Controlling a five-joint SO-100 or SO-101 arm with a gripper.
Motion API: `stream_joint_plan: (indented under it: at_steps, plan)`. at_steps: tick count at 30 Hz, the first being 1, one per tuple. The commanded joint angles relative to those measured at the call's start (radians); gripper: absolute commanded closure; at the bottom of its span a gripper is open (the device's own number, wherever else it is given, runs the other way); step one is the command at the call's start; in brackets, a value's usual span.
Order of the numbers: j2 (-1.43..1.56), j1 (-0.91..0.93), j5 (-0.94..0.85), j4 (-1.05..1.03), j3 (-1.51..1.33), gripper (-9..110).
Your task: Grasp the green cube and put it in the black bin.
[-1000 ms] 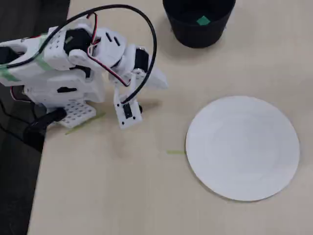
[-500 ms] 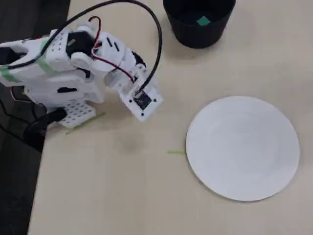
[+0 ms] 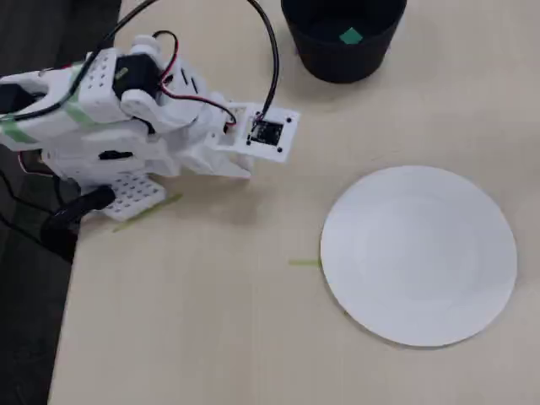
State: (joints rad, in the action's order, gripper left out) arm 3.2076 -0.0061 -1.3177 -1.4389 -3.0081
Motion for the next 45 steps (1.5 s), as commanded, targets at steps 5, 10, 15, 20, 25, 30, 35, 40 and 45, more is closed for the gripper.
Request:
stream_joint_plan:
  at_steps: [5, 10, 15, 20, 25, 30, 35, 40, 45]
  plan:
    - [-0.003, -0.245, 0.723, 0.351, 0.011, 101]
    - [-0.003, -0.107, 1.241, 0.525, 0.008, 101]
    - [-0.003, 0.094, 1.569, 0.517, 0.014, 101]
    - [-0.003, 0.018, 1.508, 0.528, 0.011, 101]
    - [-0.002, -0.041, 1.448, 0.532, 0.009, 101]
    - [-0.002, -0.040, 1.447, 0.535, 0.009, 101]
    - [-0.002, -0.040, 1.447, 0.535, 0.008, 101]
    - [-0.002, -0.040, 1.445, 0.535, 0.008, 101]
    - [-0.002, -0.040, 1.445, 0.535, 0.008, 101]
